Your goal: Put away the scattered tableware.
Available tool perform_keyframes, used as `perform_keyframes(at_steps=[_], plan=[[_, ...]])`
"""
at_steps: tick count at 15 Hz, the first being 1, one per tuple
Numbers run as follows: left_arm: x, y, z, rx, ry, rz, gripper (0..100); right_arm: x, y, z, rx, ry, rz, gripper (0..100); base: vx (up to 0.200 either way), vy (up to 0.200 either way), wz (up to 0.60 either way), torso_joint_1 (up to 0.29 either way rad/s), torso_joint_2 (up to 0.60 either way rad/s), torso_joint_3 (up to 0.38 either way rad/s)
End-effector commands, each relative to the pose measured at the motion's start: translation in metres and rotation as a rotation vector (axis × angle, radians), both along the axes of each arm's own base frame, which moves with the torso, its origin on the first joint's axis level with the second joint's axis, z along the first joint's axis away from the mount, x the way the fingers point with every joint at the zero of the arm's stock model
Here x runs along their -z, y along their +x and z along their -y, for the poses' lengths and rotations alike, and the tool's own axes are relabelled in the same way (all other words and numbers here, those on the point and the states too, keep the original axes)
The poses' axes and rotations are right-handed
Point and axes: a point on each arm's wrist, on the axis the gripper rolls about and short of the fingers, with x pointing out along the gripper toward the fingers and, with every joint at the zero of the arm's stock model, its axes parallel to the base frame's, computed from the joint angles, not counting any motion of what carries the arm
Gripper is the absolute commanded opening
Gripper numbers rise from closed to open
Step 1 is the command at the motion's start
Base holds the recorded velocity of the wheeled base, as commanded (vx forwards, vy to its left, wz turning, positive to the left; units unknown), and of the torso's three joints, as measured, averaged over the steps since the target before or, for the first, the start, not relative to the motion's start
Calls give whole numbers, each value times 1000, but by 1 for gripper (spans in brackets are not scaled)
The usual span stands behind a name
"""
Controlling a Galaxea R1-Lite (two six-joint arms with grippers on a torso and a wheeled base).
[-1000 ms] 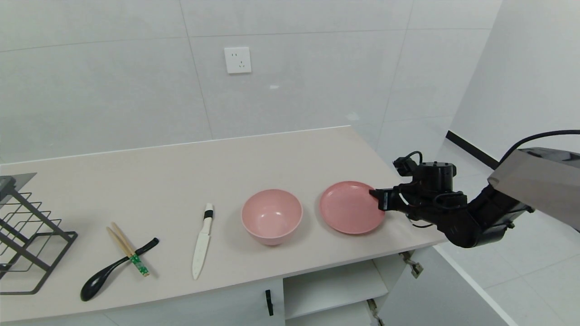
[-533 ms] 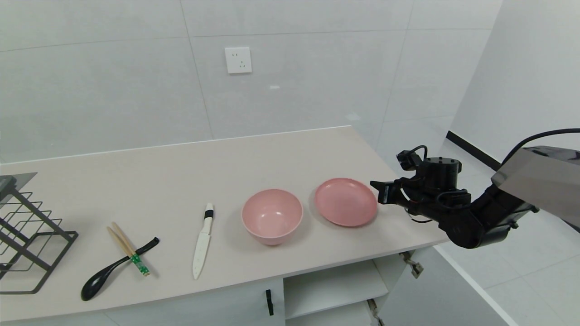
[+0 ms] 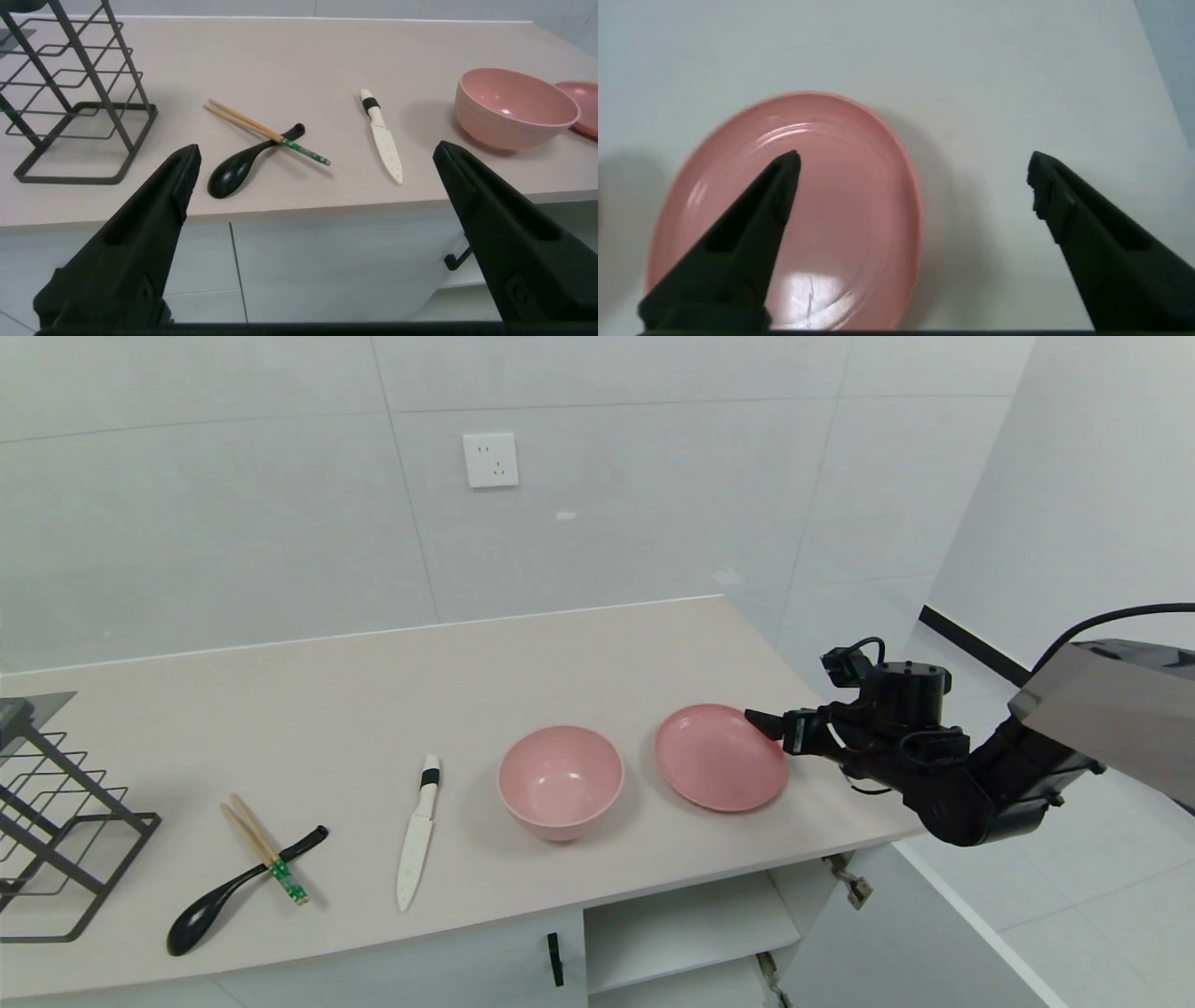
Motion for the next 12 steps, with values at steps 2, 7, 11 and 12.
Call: perform_keyframes(at_steps=[2, 7, 11, 12], plan=[[0, 0, 0, 0, 0, -1, 100, 32, 0, 0, -13, -48, -67, 100, 0, 0, 0, 0, 0, 0], [0, 0, 0, 0, 0, -1, 100, 67, -3, -22, -86, -84, -79, 100, 0, 0, 0, 0, 0, 0], [0, 0, 0, 0, 0, -1, 100, 66, -3, -24, -91, -84, -74, 100, 0, 0, 0, 0, 0, 0], [0, 0, 0, 1, 0, -1, 100, 66, -4, -24, -93, -86, -75, 100, 0, 0, 0, 0, 0, 0]])
